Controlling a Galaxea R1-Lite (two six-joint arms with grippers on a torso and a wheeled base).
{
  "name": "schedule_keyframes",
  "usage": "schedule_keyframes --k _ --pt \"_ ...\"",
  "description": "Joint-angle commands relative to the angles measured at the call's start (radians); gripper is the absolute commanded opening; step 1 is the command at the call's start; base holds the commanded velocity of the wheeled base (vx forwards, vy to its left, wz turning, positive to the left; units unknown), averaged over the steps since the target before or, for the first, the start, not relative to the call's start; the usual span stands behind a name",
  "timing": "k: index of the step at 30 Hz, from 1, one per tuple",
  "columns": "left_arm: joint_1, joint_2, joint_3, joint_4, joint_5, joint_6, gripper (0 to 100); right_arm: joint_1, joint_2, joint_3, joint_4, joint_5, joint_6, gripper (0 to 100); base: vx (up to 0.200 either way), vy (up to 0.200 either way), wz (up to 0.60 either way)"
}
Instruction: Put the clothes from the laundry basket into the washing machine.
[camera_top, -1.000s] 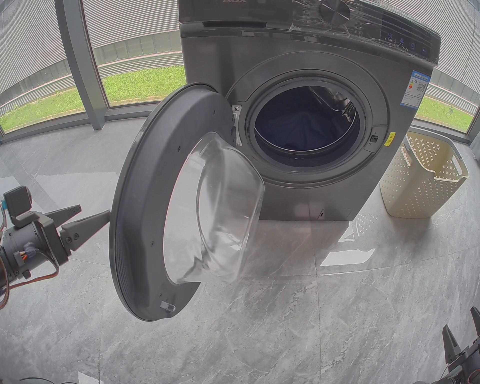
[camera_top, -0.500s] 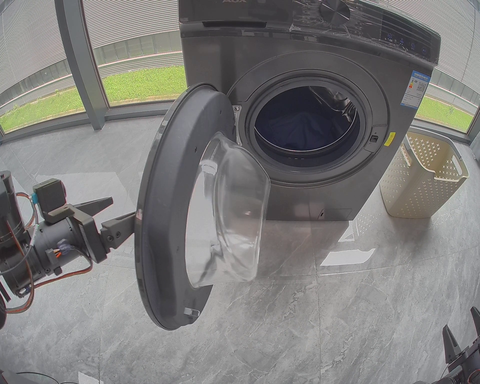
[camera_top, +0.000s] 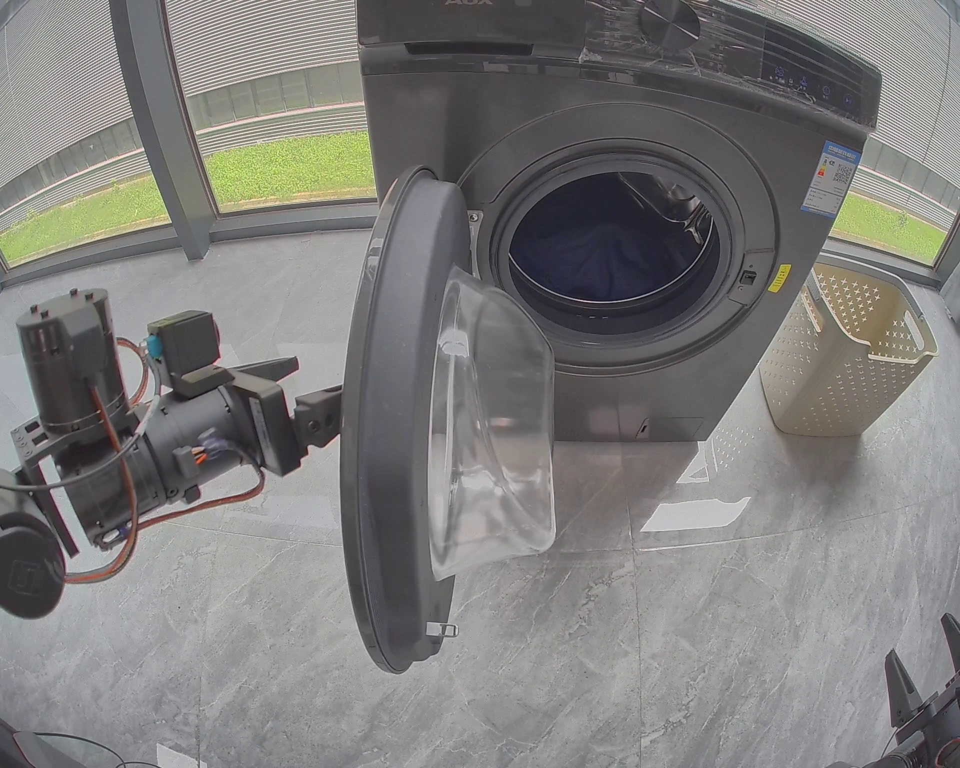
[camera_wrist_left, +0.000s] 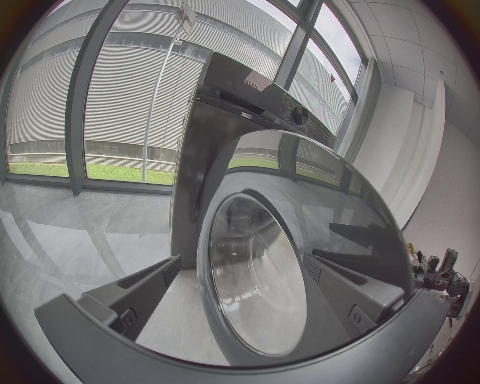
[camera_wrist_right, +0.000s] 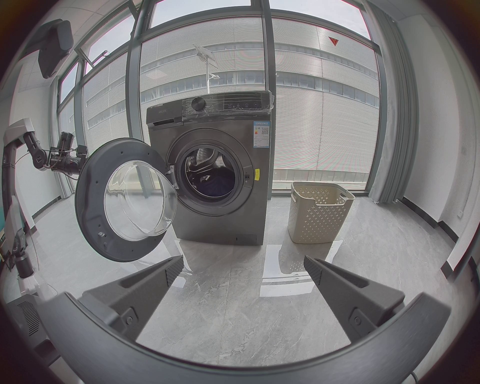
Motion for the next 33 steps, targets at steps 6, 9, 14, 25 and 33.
schedule_keyframes --k 6,9,14,25,33 --pt "-0.030 0.182 -0.129 -0.106 0.026 -0.009 100 0.000 -0.016 0.015 0.000 0.001 0.000 100 0.000 0.000 0.00" --pt "-0.051 0.212 -0.155 -0.122 0.028 -0.014 100 0.000 -0.016 0.015 0.000 0.001 0.000 100 0.000 0.000 0.00" --pt "-0.085 0.288 -0.255 -0.155 0.029 -0.026 100 0.000 -0.016 0.015 -0.001 0.001 0.000 100 0.000 0.000 0.00" --pt "-0.126 0.380 -0.368 -0.155 0.031 -0.026 100 0.000 -0.016 0.015 -0.001 0.001 0.000 100 0.000 0.000 0.00" --pt "-0.154 0.442 -0.456 -0.147 0.031 -0.028 100 0.000 -0.016 0.016 -0.003 0.001 0.001 100 0.000 0.000 0.00"
